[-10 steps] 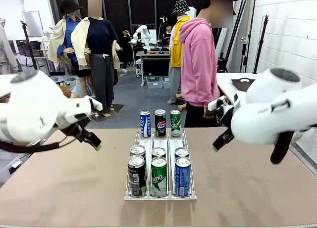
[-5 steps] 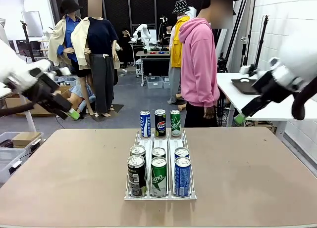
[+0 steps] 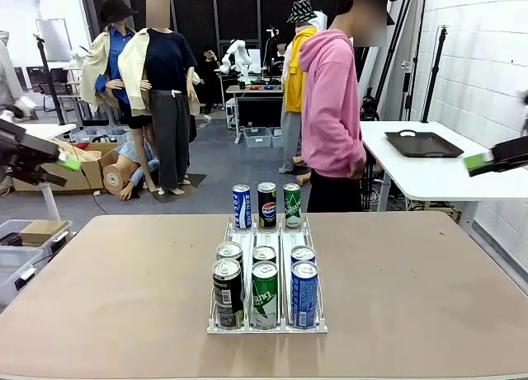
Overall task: Retrieve and hand over the desired beverage to the person.
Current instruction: Pick up a can of the same type that the person held from the Automatic Can Dispenser.
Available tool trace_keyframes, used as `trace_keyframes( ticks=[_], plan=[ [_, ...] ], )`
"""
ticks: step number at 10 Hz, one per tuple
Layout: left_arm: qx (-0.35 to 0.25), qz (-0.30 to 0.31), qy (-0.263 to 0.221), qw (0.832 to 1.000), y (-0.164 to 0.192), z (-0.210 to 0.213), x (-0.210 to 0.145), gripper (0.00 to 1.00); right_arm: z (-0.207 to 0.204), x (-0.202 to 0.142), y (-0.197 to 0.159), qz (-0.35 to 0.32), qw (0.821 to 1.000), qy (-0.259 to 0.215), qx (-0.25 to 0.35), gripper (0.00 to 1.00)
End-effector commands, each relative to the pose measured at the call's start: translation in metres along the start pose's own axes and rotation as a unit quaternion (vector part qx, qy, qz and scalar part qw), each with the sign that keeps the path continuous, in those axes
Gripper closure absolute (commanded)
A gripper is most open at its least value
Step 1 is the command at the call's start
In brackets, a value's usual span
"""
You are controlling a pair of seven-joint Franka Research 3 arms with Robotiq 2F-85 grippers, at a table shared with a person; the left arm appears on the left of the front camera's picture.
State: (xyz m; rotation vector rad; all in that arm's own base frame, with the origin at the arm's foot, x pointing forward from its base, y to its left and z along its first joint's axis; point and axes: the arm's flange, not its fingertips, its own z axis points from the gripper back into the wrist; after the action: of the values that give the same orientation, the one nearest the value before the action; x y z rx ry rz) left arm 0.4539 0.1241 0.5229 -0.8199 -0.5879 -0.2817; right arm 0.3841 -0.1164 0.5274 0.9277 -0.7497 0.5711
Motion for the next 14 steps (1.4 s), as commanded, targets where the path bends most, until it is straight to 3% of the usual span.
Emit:
trace_keyframes(
  ticks=[1, 3, 6, 10, 14],
  plan=[
    [-0.063, 0.009, -0.039, 0.997, 0.023, 0.011, -0.005, 0.0, 0.013, -0.007, -0.02, -0.01, 0.999, -0.026, 0.045, 0.0],
    [-0.095, 0.024, -0.079, 0.992, 0.044, 0.029, -0.014, 0.0, 0.036, -0.019, -0.028, -0.029, 0.997, -0.061, 0.049, 0.0],
    [-0.098, 0.021, -0.087, 0.991, 0.047, 0.036, -0.019, 0.0, 0.05, -0.027, -0.036, -0.05, 0.994, -0.081, 0.047, 0.0],
    [-0.11, 0.012, -0.111, 0.988, 0.051, 0.047, -0.026, 0.0, 0.053, -0.023, -0.045, -0.072, 0.993, -0.081, 0.044, 0.0],
    [-0.098, 0.027, -0.097, 0.99, 0.049, 0.047, -0.025, 0.0, 0.053, -0.031, -0.041, -0.063, 0.995, -0.074, 0.035, 0.0]
  ],
)
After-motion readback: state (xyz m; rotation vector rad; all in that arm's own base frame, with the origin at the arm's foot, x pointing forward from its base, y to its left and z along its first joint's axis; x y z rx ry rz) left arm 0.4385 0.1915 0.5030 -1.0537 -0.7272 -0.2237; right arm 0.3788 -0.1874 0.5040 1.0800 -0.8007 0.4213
